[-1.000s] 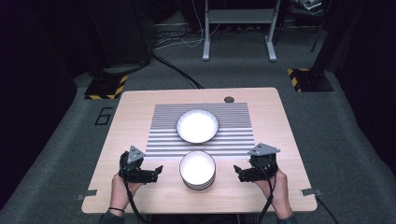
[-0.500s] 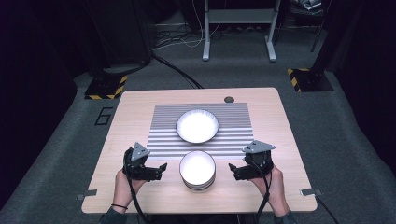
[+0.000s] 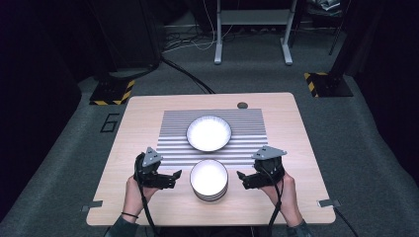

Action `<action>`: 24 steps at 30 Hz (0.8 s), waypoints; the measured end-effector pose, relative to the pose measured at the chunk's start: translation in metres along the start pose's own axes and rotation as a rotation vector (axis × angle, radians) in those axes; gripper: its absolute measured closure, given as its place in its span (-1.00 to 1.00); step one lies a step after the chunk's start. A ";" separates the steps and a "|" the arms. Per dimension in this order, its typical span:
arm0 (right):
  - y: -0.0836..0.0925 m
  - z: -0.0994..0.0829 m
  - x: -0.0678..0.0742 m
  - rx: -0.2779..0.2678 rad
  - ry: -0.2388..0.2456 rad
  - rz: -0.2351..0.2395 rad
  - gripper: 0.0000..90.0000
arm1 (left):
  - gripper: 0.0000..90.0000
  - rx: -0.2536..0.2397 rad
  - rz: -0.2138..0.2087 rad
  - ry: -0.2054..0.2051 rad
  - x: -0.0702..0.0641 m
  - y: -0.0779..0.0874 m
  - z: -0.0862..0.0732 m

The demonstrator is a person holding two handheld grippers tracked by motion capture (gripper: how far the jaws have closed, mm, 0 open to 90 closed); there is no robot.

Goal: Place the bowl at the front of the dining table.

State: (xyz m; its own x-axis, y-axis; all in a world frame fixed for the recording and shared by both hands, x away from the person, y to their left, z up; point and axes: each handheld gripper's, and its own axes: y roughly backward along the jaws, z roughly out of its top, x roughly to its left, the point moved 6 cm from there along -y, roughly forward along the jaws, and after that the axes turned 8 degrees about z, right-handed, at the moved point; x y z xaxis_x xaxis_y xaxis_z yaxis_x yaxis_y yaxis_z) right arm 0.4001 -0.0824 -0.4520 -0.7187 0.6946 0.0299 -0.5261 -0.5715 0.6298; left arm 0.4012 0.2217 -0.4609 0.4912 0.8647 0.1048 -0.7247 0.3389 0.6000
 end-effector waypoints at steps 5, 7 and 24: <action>-0.001 0.006 0.003 -0.002 0.005 0.012 -0.95 | -0.93 -0.005 -0.011 -0.003 -0.002 -0.001 0.004; -0.002 0.007 0.004 -0.003 0.011 0.014 -0.95 | -0.93 -0.006 -0.017 -0.003 -0.004 -0.001 0.006; -0.010 0.017 0.013 0.011 0.040 0.037 -0.94 | -0.92 -0.013 -0.056 -0.017 -0.016 -0.005 0.017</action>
State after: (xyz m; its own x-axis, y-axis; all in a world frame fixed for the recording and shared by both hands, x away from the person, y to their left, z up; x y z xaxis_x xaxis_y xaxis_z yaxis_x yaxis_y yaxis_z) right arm 0.4033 -0.0602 -0.4445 -0.7553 0.6550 0.0226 -0.4938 -0.5913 0.6376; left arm 0.4055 0.1994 -0.4520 0.5393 0.8379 0.0842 -0.7017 0.3919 0.5950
